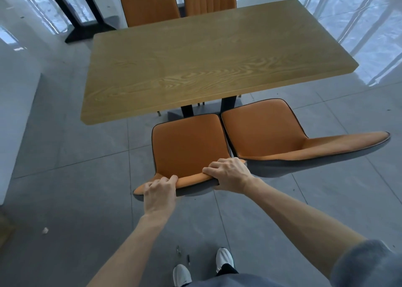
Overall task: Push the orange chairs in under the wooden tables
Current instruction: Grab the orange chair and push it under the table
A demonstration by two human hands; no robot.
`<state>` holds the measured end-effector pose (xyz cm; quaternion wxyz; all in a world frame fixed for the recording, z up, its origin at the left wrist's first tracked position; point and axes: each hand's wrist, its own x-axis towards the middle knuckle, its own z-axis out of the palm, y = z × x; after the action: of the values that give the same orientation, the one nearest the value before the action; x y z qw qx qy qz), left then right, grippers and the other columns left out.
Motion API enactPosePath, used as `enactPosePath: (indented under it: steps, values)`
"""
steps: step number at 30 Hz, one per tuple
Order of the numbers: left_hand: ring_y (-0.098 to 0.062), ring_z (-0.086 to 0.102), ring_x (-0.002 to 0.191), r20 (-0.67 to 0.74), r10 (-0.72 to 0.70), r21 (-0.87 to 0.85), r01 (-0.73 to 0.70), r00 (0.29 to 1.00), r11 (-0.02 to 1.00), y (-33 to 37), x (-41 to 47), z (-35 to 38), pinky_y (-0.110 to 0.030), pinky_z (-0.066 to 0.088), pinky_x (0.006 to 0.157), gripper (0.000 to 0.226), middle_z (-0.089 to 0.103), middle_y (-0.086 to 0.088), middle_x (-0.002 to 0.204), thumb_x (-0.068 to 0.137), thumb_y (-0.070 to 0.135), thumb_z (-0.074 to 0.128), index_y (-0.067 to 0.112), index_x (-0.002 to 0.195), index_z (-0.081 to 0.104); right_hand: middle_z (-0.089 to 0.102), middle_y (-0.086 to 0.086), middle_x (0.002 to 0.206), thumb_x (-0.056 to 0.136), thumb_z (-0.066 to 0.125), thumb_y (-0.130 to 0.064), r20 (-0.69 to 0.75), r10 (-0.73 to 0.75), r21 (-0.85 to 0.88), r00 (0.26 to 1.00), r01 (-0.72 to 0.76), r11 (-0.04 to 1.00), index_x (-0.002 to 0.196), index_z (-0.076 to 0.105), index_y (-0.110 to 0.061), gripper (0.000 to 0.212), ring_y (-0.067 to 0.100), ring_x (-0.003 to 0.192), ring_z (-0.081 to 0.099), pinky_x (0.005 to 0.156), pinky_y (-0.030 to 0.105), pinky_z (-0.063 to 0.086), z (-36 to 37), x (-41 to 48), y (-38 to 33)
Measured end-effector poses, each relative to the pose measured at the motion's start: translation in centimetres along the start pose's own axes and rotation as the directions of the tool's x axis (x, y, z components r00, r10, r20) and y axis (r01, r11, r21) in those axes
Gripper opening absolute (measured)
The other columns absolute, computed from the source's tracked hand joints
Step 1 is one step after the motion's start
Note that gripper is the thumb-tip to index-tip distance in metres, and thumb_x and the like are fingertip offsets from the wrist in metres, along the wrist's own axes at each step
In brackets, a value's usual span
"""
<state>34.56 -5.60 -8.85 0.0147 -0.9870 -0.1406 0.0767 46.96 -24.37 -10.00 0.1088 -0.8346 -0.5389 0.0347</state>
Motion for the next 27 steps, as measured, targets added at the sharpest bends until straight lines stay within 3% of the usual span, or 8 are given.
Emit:
enactPosePath:
  steps: [9, 17, 22, 25, 27]
  values:
    - [-0.021, 0.064, 0.084, 0.027, -0.041, 0.016, 0.041, 0.999, 0.999, 1.2, -0.2, -0.5, -0.034, 0.044, 0.077, 0.024, 0.068, 0.002, 0.091, 0.087, 0.011, 0.057, 0.025, 0.107, 0.059, 0.071, 0.000, 0.090, 0.070, 0.073, -0.033, -0.029, -0.022, 0.012, 0.999, 0.022, 1.000, 0.107, 0.064, -0.022, 0.040, 0.023, 0.070, 0.065, 0.049, 0.030, 0.051, 0.0, -0.6, 0.6]
    - [-0.021, 0.064, 0.079, 0.062, -0.055, -0.033, 0.057, 0.997, 0.998, 2.0, -0.6, 0.4, -0.037, 0.045, 0.074, 0.028, 0.068, 0.003, 0.084, 0.077, 0.039, 0.075, 0.028, 0.098, 0.061, 0.072, -0.001, 0.092, 0.067, 0.076, -0.033, -0.012, -0.015, 0.014, 1.000, 0.016, 1.000, 0.106, 0.064, -0.023, 0.042, 0.021, 0.070, 0.066, 0.049, 0.031, 0.053, -0.4, -1.3, 1.1]
    - [-0.021, 0.064, 0.068, 0.058, -0.026, -0.018, 0.027, 0.998, 0.999, 1.7, -0.4, 1.1, -0.037, 0.046, 0.067, 0.028, 0.068, 0.003, 0.073, 0.066, 0.029, 0.083, 0.027, 0.089, 0.067, 0.070, -0.001, 0.086, 0.067, 0.075, -0.033, -0.034, 0.031, 0.001, 0.999, -0.031, 1.000, 0.104, 0.062, -0.024, 0.040, 0.023, 0.066, 0.064, 0.048, 0.035, 0.053, 0.3, -1.3, 0.8]
    - [-0.025, 0.065, 0.076, 0.004, 0.006, -0.040, -0.006, 1.000, 0.999, 1.4, -0.7, 0.6, -0.039, 0.047, 0.072, 0.024, 0.069, -0.002, 0.082, 0.073, 0.017, 0.075, 0.022, 0.095, 0.066, 0.069, 0.001, 0.089, 0.064, 0.078, -0.032, -0.001, 0.072, 0.009, 0.997, -0.072, 0.997, 0.105, 0.062, -0.024, 0.045, 0.025, 0.068, 0.064, 0.051, 0.035, 0.053, 0.1, -1.3, 0.4]
    - [-0.024, 0.062, 0.089, 0.035, 0.029, -0.019, -0.028, 0.999, 0.999, 1.6, -0.8, -0.3, -0.039, 0.046, 0.079, 0.023, 0.067, -0.001, 0.095, 0.083, 0.022, 0.065, 0.023, 0.106, 0.060, 0.068, 0.002, 0.097, 0.068, 0.075, -0.032, 0.066, 0.109, 0.022, 0.992, -0.111, 0.994, 0.111, 0.060, -0.024, 0.047, 0.026, 0.077, 0.063, 0.061, 0.037, 0.053, -0.4, -1.4, 0.1]
